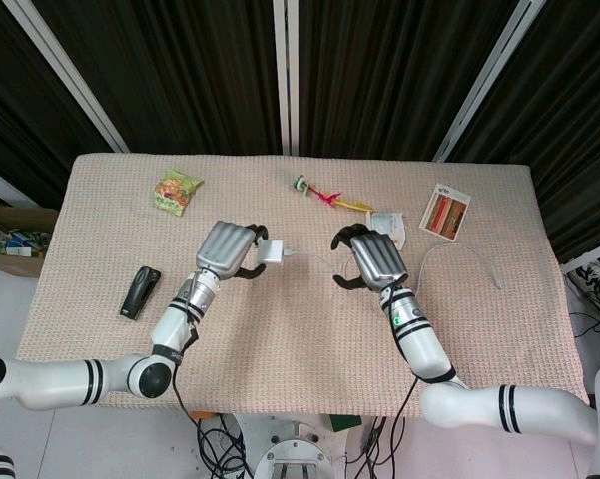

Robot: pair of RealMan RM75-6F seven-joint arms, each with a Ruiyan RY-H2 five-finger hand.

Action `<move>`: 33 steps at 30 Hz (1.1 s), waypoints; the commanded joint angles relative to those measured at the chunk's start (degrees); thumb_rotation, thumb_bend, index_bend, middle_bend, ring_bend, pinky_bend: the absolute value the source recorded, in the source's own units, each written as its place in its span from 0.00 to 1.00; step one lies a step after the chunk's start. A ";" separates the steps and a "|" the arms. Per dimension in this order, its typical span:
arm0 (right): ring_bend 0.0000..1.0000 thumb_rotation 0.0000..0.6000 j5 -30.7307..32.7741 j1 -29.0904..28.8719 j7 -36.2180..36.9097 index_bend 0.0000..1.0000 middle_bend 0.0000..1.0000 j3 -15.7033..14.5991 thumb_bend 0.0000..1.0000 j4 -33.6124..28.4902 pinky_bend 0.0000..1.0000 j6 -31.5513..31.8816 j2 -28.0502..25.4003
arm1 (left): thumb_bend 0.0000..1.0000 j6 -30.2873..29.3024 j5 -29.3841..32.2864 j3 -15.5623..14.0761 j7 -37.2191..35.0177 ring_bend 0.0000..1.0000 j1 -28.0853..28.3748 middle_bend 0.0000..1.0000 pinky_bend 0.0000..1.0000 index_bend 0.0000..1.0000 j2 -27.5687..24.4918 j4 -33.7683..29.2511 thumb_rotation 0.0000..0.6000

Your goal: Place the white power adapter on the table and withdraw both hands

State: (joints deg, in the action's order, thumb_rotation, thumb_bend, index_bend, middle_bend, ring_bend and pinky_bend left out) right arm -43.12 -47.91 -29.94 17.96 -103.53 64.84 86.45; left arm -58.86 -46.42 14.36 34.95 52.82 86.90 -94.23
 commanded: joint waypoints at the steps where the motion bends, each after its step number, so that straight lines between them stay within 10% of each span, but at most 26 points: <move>1: 0.19 1.00 1.81 -0.77 -0.28 0.48 0.34 0.94 0.21 0.89 0.40 1.39 1.92 | 0.48 -0.74 1.46 0.29 1.55 0.84 0.97 0.55 0.99 0.58 0.37 -0.75 0.75; 33: 0.20 1.00 7.19 -5.60 0.38 0.53 0.35 3.99 0.33 7.35 0.41 -0.32 7.11 | 0.50 -2.26 -4.07 0.23 -3.15 0.83 2.40 0.56 0.99 0.58 1.69 -1.41 0.75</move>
State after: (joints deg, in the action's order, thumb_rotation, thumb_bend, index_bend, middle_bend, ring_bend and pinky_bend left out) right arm -35.98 -53.46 -29.50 21.91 -96.23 64.52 93.51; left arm -61.11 -50.47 14.59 31.80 55.22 88.60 -95.62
